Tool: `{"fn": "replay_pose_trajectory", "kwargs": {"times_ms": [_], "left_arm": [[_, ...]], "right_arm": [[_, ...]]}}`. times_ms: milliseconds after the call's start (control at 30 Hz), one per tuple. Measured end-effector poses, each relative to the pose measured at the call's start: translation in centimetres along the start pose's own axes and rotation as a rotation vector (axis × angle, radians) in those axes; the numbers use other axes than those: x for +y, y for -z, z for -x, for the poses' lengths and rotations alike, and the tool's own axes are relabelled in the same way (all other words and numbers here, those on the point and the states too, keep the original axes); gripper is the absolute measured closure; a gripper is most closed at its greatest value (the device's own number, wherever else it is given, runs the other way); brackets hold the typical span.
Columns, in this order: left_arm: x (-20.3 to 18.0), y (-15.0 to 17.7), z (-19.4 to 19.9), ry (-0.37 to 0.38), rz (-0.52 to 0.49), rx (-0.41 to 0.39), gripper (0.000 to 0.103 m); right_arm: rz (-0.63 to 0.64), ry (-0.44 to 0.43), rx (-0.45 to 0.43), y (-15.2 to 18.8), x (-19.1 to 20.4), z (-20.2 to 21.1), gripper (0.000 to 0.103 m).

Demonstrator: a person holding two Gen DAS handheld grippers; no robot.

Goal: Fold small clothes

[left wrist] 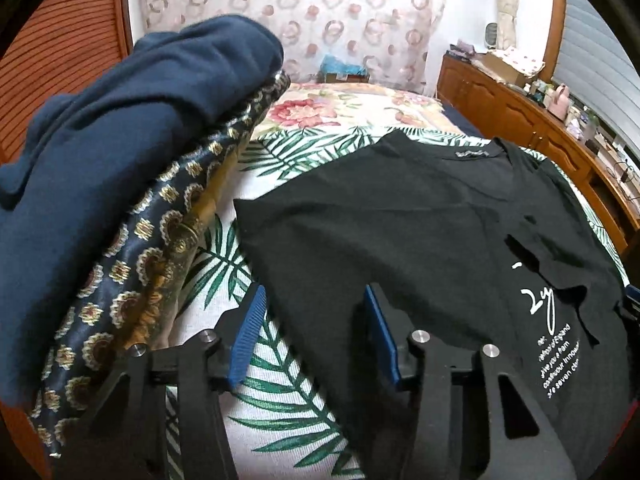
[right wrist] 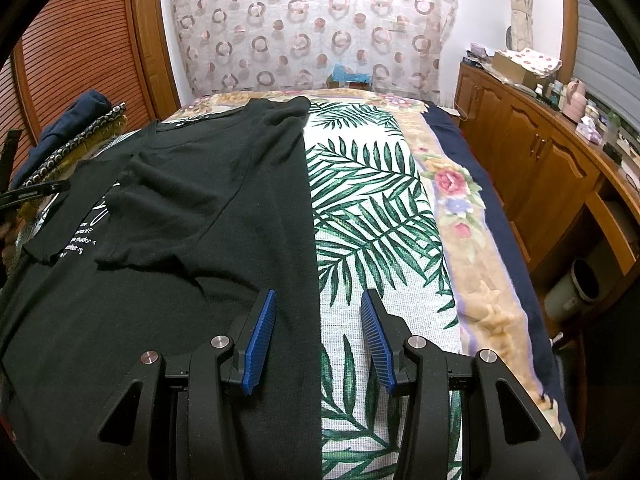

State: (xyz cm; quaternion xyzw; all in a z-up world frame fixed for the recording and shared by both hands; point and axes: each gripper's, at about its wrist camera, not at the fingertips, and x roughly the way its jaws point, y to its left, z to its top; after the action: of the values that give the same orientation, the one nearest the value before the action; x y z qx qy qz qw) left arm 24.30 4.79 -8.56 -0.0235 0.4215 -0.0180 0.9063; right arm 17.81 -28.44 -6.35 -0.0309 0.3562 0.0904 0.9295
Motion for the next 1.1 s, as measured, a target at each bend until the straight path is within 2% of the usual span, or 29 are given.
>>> {"fn": "replay_pose_trajectory", "kwargs": {"times_ms": [133,200,300,533,600,667,800,1100], "left_arm": [[0.0,0.0,-0.5,0.005,0.006,0.012,0.051],[-0.1,-0.1,-0.6,0.005,-0.001,0.014,0.051],[0.1,-0.4,-0.8,0.007,-0.004,0.013,0.051],[0.6,-1.0,-1.2,0.013,-0.001,0.018,0.051],[0.6,-1.1,-1.2,0.018,-0.018,0.02,0.058],[1.0,-1.2,-1.2,0.023,-0.009,0.022,0.067],[1.7,-1.2,-1.2,0.041,0.003,0.021,0.071],[1.1,-1.3,-1.3,0.014,-0.007,0.01,0.071]], "right_arm": [[0.021,-0.025,0.02,-0.8,0.0,-0.2,0.053],[0.039,-0.067,0.021,-1.8,0.2,-0.2,0.052],[0.054,-0.075,0.006,-4.1,0.3,-0.5,0.05],[0.063,-0.119,0.054,-8.9,0.7,-5.5,0.05],[0.074,-0.106,0.075,-9.9,0.7,-7.1,0.05],[0.091,-0.09,0.082,-10.6,0.8,-8.3,0.05],[0.089,-0.095,0.092,-11.5,1.2,-9.9,0.05],[0.138,-0.081,0.07,-12.2,2.4,-11.3,0.05]]}}
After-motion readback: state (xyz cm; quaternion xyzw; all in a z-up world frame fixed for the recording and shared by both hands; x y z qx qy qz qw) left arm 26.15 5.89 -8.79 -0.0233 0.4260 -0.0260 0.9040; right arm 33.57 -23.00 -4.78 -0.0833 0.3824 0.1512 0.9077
